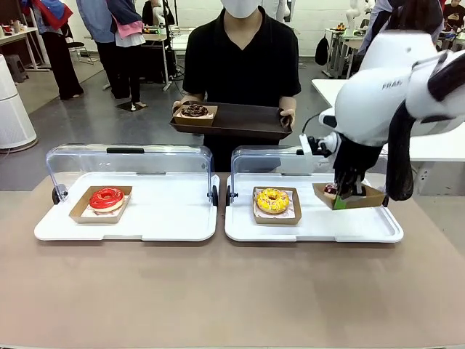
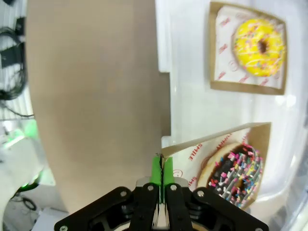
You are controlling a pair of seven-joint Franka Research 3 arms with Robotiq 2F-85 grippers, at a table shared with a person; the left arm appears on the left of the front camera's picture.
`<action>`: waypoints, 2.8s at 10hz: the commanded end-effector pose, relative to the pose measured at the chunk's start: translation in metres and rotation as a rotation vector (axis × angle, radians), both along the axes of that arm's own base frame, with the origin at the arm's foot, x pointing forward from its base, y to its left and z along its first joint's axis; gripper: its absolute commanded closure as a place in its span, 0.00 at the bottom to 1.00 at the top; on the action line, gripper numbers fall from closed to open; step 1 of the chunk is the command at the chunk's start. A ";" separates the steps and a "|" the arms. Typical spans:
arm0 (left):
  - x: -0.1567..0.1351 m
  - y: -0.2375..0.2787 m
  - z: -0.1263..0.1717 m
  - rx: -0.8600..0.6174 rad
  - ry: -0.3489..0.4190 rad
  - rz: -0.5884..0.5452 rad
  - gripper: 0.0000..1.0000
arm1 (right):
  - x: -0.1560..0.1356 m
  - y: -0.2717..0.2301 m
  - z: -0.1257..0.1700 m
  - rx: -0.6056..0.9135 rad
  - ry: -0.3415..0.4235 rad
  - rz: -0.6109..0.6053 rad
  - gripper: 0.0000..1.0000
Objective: Provide the desired donut to the person.
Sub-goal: Pick up and lift the Paper togo box containing the Donut pointed at by the person, then place the picked Paper togo box onto the Handle tray extended by the person.
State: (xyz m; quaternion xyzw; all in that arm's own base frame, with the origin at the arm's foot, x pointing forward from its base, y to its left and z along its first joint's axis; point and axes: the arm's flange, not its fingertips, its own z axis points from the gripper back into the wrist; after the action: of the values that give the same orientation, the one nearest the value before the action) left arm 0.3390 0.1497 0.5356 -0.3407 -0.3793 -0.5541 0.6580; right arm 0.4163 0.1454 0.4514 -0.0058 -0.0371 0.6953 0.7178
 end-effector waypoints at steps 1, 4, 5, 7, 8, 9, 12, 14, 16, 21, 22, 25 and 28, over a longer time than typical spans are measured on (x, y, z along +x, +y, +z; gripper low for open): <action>-0.001 0.000 0.002 -0.006 0.005 0.004 0.00 | 0.002 0.010 0.049 -0.057 0.017 -0.019 1.00; -0.001 0.000 0.002 -0.006 0.005 0.004 0.00 | 0.003 0.027 0.123 -0.073 0.001 -0.059 1.00; -0.001 0.000 0.002 -0.006 0.005 0.004 0.00 | 0.003 0.029 0.137 -0.064 -0.003 -0.062 1.00; -0.001 0.000 0.002 -0.006 0.005 0.004 0.00 | 0.003 0.030 0.152 -0.072 0.003 -0.047 1.00; -0.001 0.000 0.002 -0.006 0.005 0.004 0.00 | -0.004 0.024 0.147 -0.039 -0.013 -0.046 1.00; -0.001 0.000 0.002 -0.006 0.005 0.004 0.00 | -0.004 0.024 0.147 -0.039 -0.013 -0.046 1.00; -0.001 0.000 0.002 -0.006 0.005 0.004 0.00 | -0.004 0.024 0.147 -0.039 -0.013 -0.046 1.00; -0.001 0.000 0.002 -0.006 0.005 0.004 0.00 | -0.004 0.024 0.147 -0.039 -0.013 -0.046 1.00; -0.001 0.000 0.002 -0.006 0.005 0.004 0.00 | -0.004 0.024 0.147 -0.039 -0.013 -0.046 1.00; -0.001 0.000 0.002 -0.006 0.005 0.004 0.00 | -0.004 0.024 0.147 -0.039 -0.013 -0.046 1.00; -0.001 0.000 0.002 -0.006 0.005 0.004 0.00 | -0.004 0.024 0.147 -0.039 -0.013 -0.046 1.00; -0.001 0.000 0.002 -0.006 0.005 0.004 0.00 | -0.004 0.024 0.147 -0.039 -0.013 -0.046 1.00; -0.001 0.000 0.002 -0.006 0.005 0.004 0.00 | 0.011 0.048 0.177 0.007 -0.054 -0.061 0.98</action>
State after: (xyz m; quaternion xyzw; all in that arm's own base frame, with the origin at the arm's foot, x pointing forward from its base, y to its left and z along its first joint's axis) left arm 0.3391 0.1497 0.5356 -0.3407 -0.3793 -0.5541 0.6580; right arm 0.4172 0.1783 0.6157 -0.0263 -0.0398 0.6810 0.7307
